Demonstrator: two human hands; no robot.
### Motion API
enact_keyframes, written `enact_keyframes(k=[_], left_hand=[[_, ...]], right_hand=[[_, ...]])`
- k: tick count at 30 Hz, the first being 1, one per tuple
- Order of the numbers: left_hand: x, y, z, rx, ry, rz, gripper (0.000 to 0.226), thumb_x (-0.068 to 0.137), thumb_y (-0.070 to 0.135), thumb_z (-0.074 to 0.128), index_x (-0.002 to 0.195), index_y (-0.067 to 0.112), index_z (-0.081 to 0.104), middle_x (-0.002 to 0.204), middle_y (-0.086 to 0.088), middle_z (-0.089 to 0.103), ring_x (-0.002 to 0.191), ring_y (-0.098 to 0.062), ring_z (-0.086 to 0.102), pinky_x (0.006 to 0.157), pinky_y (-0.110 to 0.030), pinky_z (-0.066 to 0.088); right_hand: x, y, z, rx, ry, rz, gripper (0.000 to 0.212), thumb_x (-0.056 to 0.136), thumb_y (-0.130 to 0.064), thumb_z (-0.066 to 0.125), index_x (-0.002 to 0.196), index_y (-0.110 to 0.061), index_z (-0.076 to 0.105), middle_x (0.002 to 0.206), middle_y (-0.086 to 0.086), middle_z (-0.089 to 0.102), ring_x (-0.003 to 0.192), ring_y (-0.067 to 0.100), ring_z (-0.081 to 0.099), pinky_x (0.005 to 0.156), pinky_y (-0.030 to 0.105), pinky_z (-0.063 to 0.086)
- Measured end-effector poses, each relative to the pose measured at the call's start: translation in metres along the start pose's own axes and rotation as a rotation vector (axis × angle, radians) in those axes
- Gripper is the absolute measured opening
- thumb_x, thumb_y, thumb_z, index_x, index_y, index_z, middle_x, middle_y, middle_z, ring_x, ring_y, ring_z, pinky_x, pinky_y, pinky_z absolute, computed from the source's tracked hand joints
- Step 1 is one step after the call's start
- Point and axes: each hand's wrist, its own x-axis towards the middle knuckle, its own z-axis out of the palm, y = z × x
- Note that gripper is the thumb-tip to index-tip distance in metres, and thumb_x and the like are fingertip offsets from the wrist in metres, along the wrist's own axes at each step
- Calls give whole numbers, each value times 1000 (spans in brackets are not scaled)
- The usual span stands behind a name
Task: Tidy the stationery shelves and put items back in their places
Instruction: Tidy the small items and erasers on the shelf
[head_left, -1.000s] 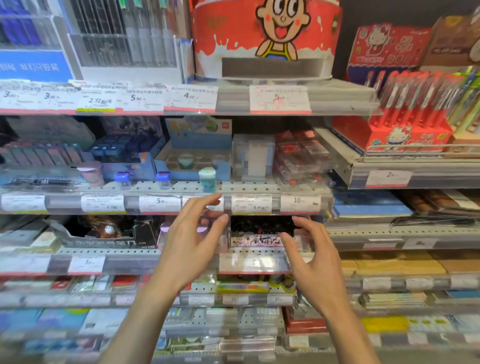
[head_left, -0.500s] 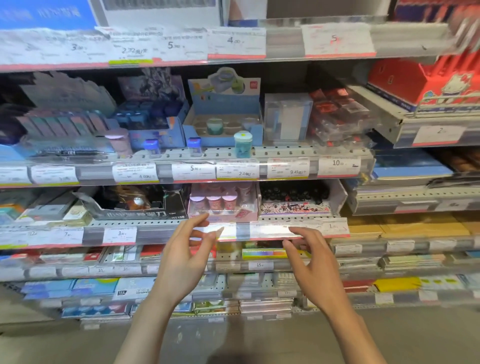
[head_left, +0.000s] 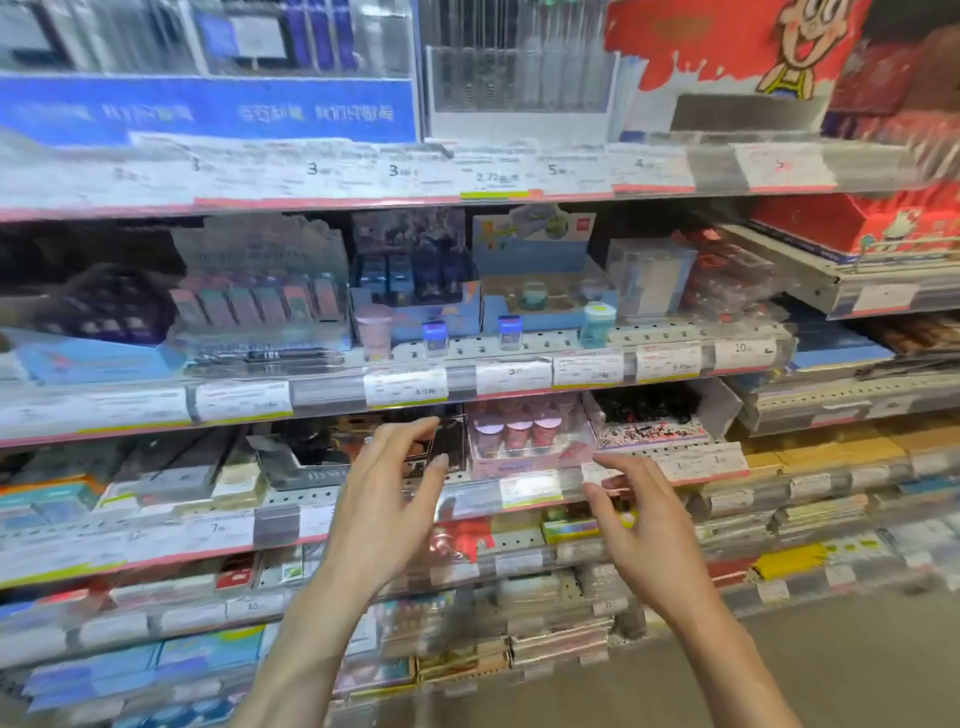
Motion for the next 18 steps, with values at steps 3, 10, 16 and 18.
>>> enact_keyframes(k=[3,10,16,18], left_hand=[[10,-2,-8,57,24,70,36,96,29,59,131,25,56,121,12,56,117,-8,51,100,-23,37],[48,15,-4,196,92,193,34,92,29,63,125,22,60,117,7,55,114,-14,50,94,-30,43],[85,26,19,322,87,283,30,93,32,62,121,22,63,114,7,55,107,-16,48,93,-34,43],[90,23,22,355,83,283,32,90,30,66,120,20,64,115,6,55,109,-16,47,93,-35,44]], right_hand=[[12,-13,1,-48,13,-54,27,97,-28,59,124,-29,57,117,-15,55,103,-1,53,89,25,44],[67,-27,-14,-135,42,-220,30,96,-27,60,125,-21,58,117,-8,55,103,7,57,87,28,47],[123,-33,-41,-273,97,-263,30,95,-27,59,124,-18,58,117,-1,53,105,19,58,80,33,45],[138,-34,-49,-307,125,-281,31,93,-25,60,123,-15,58,117,3,52,107,22,55,84,36,47]])
